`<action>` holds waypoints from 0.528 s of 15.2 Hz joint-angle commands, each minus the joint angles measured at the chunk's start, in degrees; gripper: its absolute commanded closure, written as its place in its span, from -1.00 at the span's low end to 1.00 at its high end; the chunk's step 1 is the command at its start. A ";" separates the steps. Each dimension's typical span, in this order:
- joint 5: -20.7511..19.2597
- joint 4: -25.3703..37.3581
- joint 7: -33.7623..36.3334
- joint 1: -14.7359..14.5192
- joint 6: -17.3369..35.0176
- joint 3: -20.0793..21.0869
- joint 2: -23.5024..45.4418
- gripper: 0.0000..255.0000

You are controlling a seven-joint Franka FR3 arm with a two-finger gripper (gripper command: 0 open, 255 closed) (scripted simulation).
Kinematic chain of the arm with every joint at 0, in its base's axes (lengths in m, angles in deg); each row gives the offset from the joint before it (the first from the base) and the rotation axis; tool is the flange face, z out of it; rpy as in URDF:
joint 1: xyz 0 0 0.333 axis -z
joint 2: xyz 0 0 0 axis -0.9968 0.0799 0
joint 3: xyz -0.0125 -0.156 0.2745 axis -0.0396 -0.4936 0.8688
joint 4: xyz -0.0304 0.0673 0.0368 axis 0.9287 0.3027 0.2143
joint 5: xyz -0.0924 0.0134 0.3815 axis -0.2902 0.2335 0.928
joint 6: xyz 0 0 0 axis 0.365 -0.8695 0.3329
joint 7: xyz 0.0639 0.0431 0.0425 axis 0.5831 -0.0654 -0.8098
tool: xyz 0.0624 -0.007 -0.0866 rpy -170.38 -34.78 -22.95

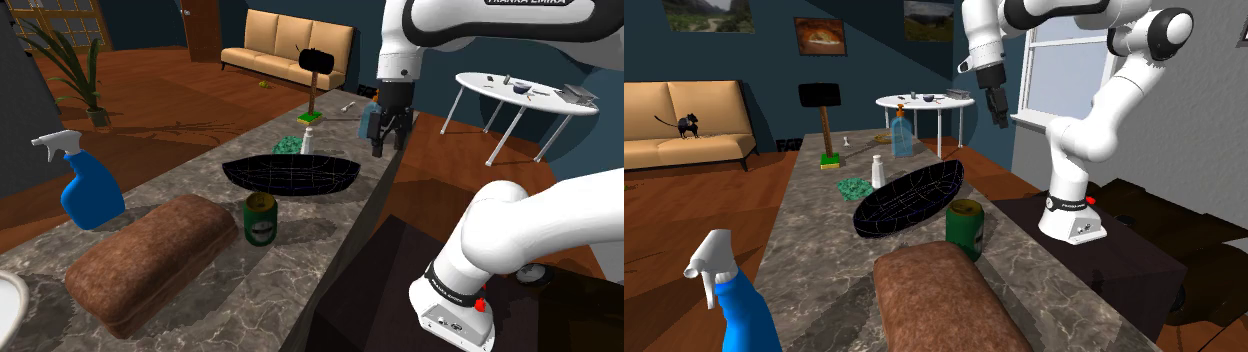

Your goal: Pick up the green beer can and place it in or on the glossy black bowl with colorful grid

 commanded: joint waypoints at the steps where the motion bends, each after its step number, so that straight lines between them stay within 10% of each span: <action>1: 0.00 0.00 0.00 0.00 0.00 0.00 0.00 -1.00; 8: 4.00 0.22 5.93 -3.49 11.49 7.68 7.05 -1.00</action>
